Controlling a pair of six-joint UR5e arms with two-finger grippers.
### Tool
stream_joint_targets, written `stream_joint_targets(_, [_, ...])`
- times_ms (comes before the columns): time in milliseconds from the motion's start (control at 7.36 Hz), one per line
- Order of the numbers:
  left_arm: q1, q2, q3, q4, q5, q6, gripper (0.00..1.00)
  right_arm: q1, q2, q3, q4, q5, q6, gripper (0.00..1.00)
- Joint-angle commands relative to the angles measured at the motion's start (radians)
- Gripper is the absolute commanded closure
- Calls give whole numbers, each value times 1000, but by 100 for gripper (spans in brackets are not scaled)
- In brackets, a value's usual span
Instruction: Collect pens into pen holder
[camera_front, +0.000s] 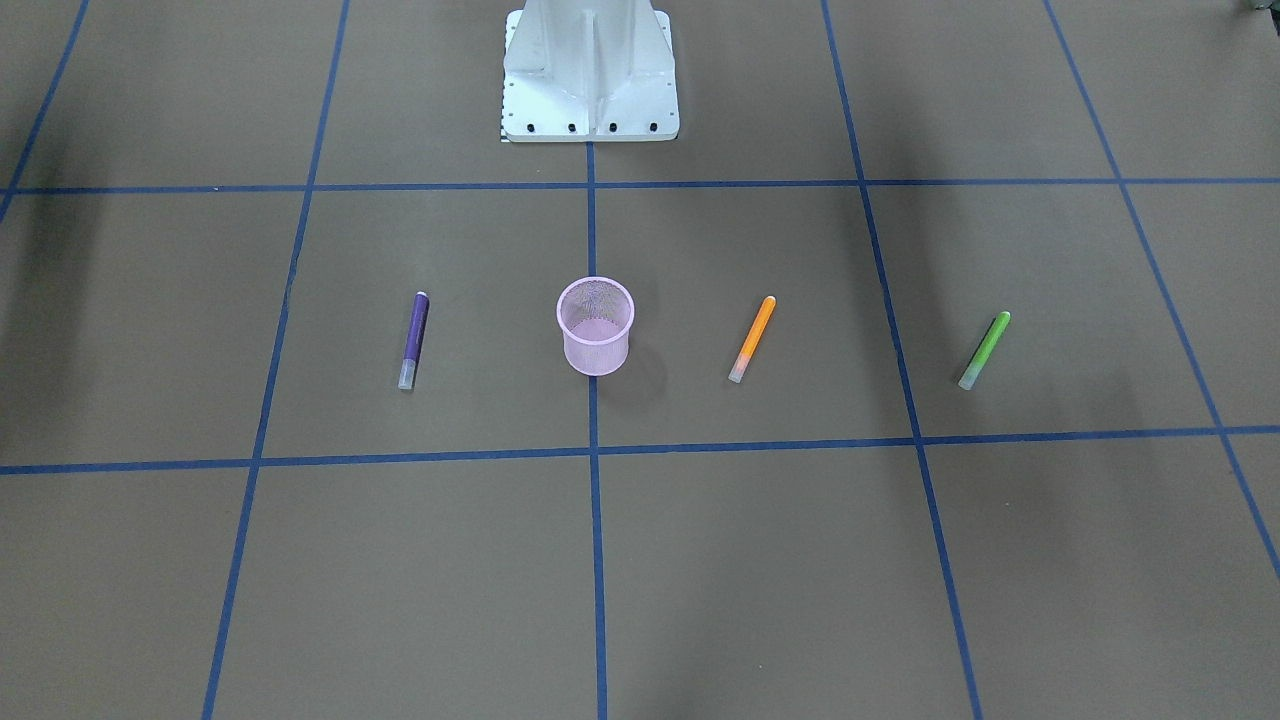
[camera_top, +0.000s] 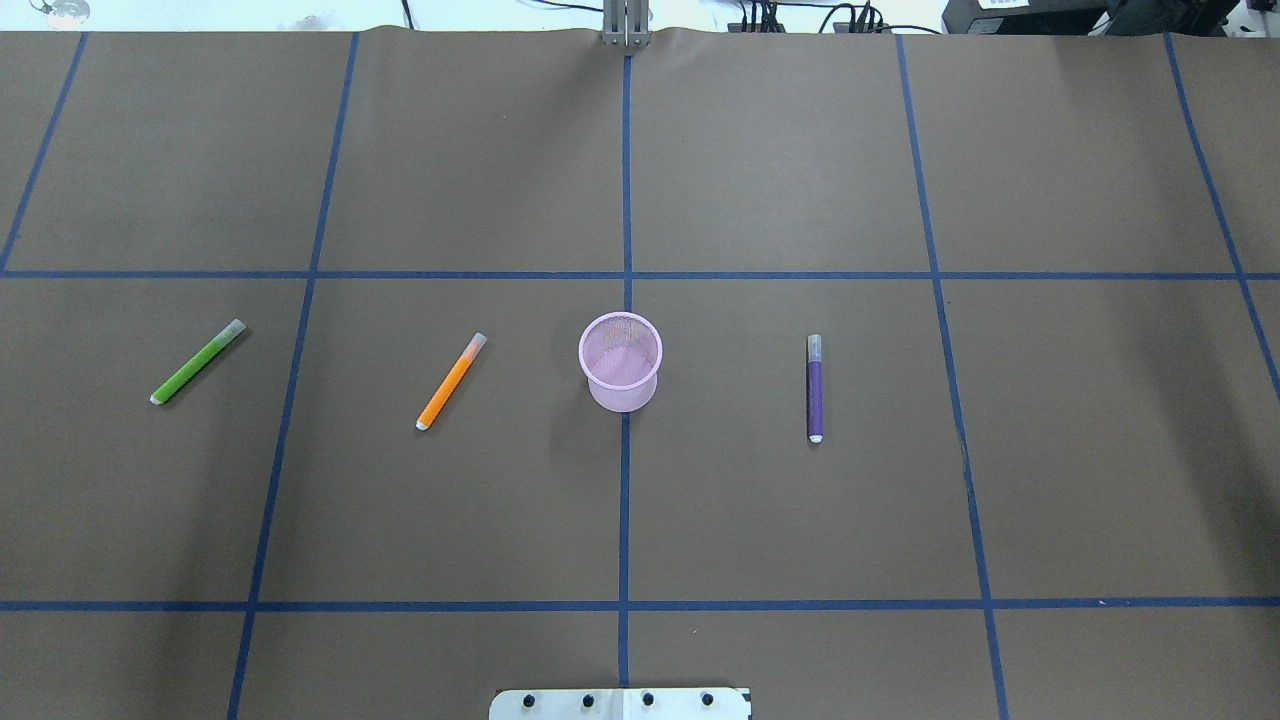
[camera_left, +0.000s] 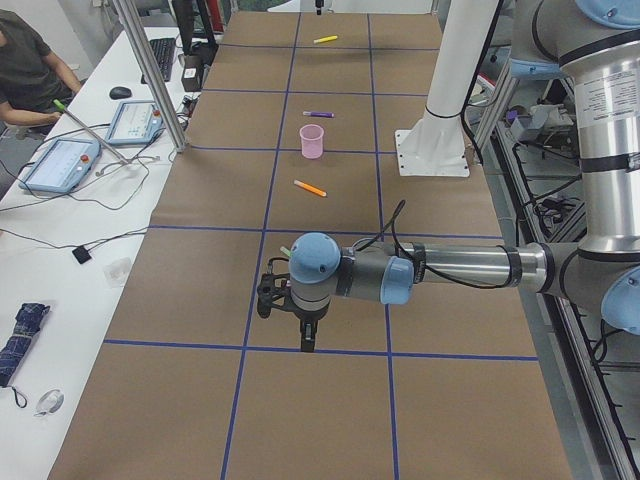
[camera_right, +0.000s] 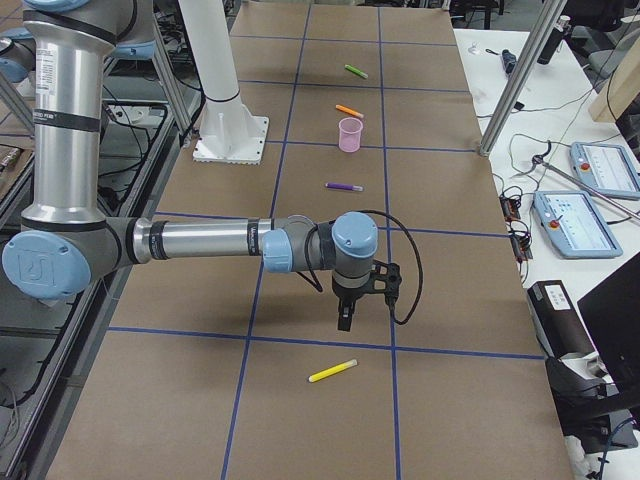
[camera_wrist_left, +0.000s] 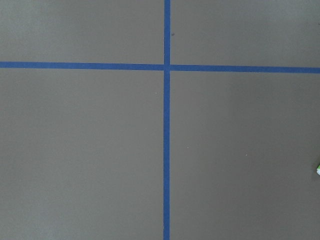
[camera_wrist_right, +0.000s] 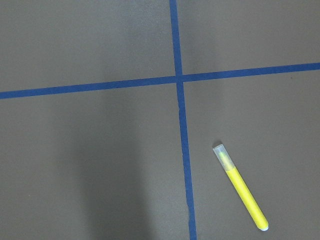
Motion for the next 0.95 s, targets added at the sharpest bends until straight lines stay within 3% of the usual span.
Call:
stream_joint_targets(0, [1,11,10,-16,-8,2,0,-9,4,-4,0,89,-1,0])
stream_joint_targets(272, [2,11,11,-14,-49,-4,0,-47,4,-6,3,91,-4,0])
stream_joint_targets(408, [4,11,10,-21,-51,-2,0,-50,2,-15,20,56,-24,1])
stream_joint_targets(543, [5,13,13,-42,-49,1,0,-58,-2,-47,113,-22,-112,1])
stream_joint_targets(815, [7,11,16,-44,-48,2,0,-64,1,-212,223,-28,-235,3])
